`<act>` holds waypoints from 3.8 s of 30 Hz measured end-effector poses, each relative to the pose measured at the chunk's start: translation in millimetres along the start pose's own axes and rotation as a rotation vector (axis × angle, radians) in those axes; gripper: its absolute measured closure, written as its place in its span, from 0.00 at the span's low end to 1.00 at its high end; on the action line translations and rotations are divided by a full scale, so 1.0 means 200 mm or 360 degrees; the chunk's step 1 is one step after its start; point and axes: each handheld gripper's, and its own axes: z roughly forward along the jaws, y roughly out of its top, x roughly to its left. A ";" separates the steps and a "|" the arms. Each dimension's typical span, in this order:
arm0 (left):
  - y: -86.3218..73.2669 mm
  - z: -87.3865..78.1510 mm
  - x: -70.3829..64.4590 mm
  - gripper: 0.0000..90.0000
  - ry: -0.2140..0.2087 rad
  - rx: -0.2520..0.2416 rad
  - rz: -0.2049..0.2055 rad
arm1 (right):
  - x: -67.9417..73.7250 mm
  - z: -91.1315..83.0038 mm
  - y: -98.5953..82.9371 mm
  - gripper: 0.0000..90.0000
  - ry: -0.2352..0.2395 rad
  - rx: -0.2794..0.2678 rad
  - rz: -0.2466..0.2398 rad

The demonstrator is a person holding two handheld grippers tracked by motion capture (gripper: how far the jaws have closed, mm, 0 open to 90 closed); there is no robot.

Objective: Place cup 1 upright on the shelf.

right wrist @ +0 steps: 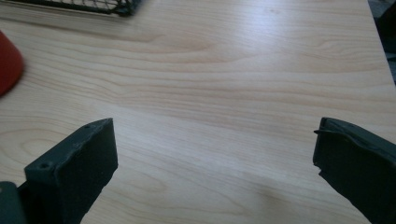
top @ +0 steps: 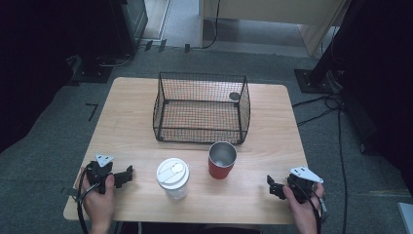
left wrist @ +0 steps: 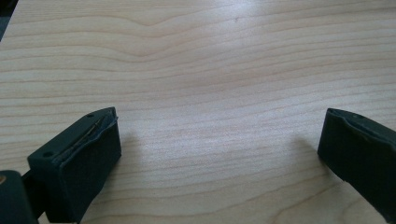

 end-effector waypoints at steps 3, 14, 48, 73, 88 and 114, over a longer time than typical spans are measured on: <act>0.00 0.00 0.00 0.00 0.0000 0.0000 0.0000 | 0.04 -0.01 0.02 0.00 0.0030 -0.0019 -0.0007; 0.00 0.00 0.00 0.00 0.0000 0.0000 0.0000 | 0.16 -0.02 0.07 0.00 0.0116 -0.0057 -0.0065; 0.00 0.00 0.00 0.00 0.0000 0.0000 0.0000 | 0.44 0.01 0.18 0.00 0.0344 -0.0115 -0.0169; 0.00 0.00 0.00 0.00 0.0000 0.0000 0.0000 | 0.60 0.03 0.25 0.00 0.0494 -0.0152 -0.0201; 0.00 0.00 0.00 0.00 0.0000 0.0000 0.0000 | 0.68 0.06 0.30 0.03 0.0520 -0.0177 -0.0207; 0.00 0.00 0.00 0.00 -0.0001 0.0000 0.0000 | 0.76 0.15 0.36 0.03 0.0508 -0.0169 -0.0176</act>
